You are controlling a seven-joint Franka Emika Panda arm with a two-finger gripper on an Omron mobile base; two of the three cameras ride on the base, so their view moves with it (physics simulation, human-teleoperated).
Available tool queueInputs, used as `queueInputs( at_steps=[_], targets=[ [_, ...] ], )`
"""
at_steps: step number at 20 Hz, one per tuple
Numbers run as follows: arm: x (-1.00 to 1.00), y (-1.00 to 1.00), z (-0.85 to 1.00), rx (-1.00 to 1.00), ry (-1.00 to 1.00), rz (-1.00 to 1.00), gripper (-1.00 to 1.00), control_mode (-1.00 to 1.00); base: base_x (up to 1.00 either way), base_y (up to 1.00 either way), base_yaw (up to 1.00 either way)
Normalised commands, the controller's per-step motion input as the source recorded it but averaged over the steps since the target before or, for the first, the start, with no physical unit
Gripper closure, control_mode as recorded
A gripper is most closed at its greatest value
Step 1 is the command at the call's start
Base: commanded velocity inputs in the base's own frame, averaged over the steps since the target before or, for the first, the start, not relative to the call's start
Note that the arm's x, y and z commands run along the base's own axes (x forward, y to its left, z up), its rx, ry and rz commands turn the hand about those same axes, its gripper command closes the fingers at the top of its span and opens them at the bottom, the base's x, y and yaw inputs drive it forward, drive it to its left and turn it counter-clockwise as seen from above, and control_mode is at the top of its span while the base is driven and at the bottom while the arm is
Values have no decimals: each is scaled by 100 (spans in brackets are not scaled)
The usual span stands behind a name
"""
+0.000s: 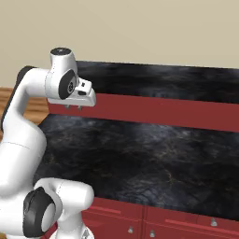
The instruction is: Take a straw from the drawer in front and place it inside the glass cup on the dining counter.
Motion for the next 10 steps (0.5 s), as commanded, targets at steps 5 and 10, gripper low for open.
queueInputs(
  at_steps=[5,10],
  targets=[
    [-24,0,0,0,-1,0,-100,-100,0,0,0],
    [0,0,0,0,0,0,-100,100,-72,6,-2]
  ],
)
